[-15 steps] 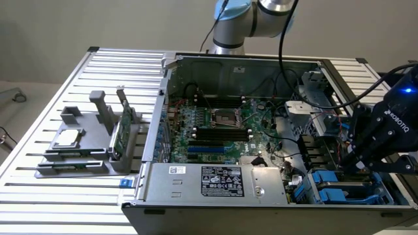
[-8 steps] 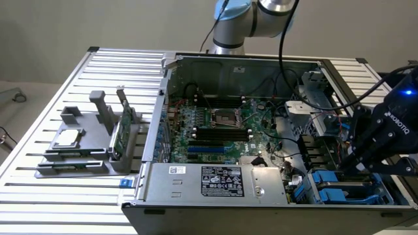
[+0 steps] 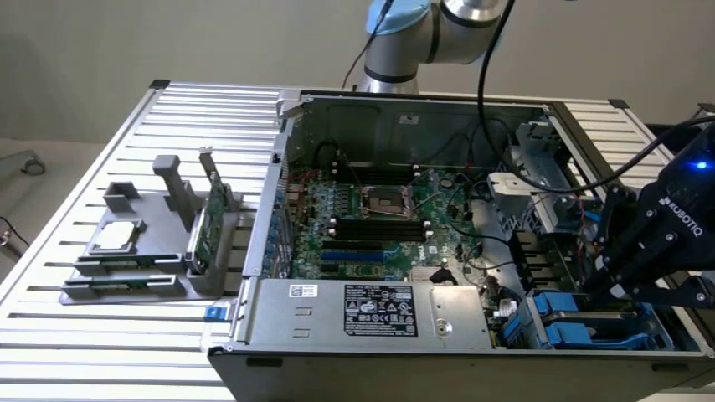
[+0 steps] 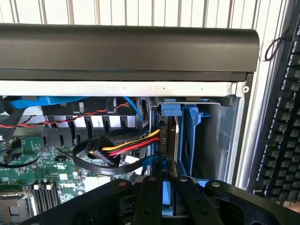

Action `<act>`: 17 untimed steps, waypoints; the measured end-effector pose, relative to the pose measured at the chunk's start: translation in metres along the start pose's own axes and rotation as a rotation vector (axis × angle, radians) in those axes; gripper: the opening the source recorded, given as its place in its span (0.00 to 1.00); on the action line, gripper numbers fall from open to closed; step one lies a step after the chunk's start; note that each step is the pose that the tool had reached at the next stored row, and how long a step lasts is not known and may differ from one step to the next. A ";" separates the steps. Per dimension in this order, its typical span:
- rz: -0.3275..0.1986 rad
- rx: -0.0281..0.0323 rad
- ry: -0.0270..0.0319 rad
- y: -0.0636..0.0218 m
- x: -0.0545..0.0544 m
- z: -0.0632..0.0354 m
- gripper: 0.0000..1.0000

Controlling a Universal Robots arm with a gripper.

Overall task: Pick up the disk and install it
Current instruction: 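Insert the first disk wire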

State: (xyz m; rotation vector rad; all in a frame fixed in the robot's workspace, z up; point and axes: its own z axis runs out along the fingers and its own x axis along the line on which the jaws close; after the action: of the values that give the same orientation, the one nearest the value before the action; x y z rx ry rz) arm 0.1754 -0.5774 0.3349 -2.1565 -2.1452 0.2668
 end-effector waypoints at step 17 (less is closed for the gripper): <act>0.000 0.0048 0.0005 -0.0014 -0.002 -0.0076 0.31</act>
State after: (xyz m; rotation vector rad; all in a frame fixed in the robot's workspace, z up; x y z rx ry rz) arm 0.1754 -0.5785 0.3427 -2.1532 -2.1424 0.2710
